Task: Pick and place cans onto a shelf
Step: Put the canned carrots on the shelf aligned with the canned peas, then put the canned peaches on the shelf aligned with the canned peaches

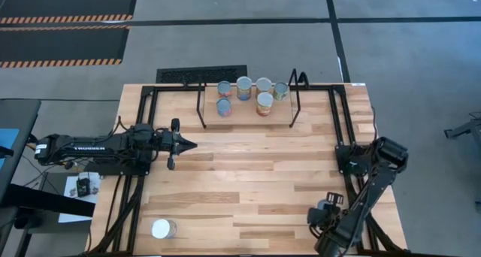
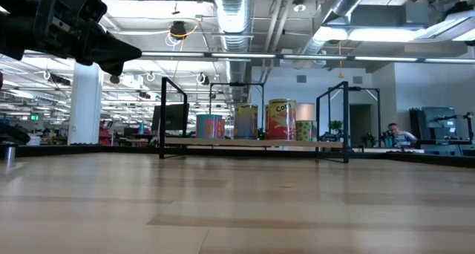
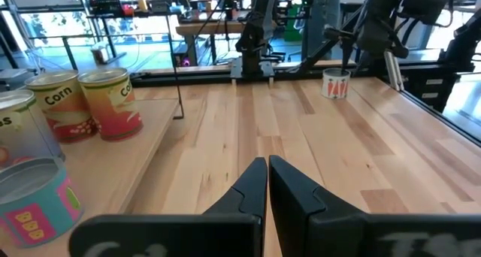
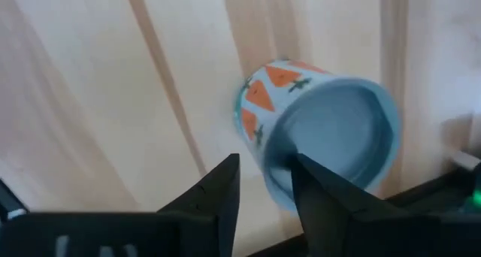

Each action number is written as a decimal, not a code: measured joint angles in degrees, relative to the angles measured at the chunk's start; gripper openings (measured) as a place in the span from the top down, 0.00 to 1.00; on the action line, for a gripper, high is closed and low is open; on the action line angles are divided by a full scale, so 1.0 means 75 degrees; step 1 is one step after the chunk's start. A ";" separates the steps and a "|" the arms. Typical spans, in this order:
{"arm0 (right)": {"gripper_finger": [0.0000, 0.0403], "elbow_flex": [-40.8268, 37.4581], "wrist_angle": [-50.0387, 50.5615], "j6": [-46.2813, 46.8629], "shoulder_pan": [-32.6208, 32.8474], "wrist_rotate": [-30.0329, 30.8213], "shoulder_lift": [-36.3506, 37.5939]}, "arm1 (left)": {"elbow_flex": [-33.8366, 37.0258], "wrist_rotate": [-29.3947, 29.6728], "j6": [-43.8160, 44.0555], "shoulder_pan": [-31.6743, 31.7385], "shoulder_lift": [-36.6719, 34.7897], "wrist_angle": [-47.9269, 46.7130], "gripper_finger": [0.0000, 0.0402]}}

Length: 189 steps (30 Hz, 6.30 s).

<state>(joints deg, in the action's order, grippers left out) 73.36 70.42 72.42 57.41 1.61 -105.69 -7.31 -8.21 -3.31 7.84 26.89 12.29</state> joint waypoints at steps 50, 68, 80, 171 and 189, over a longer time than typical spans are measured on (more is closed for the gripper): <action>0.84 0.1810 -0.1640 -0.8029 -0.6571 0.1340 -0.0901 | 0.0000 0.0128 0.0207 -0.0026 0.0009 -0.0188 0.98; 0.58 0.0669 -0.2527 -0.7971 -0.6266 0.1883 -0.0114 | 0.0000 0.0122 0.0335 -0.0029 0.0009 -0.0184 0.98; 0.91 0.0181 -0.2723 -0.7843 -0.6330 0.2114 -0.0171 | 0.0000 0.0131 0.0335 -0.0029 0.0009 -0.0154 0.98; 0.99 -0.1570 -0.9148 -0.9378 -0.7030 0.0455 0.1623 | -0.0003 -0.0880 0.0732 -0.0391 0.0012 -0.0345 0.98; 0.97 -0.4053 -1.3705 -0.9203 -0.6975 0.0179 0.1626 | -0.1241 0.1819 0.1429 -0.3985 0.0018 -0.2482 0.98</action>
<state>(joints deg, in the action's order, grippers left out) 42.96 -32.36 3.40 5.10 2.95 -93.49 -16.62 5.44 7.41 -22.05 27.03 -6.32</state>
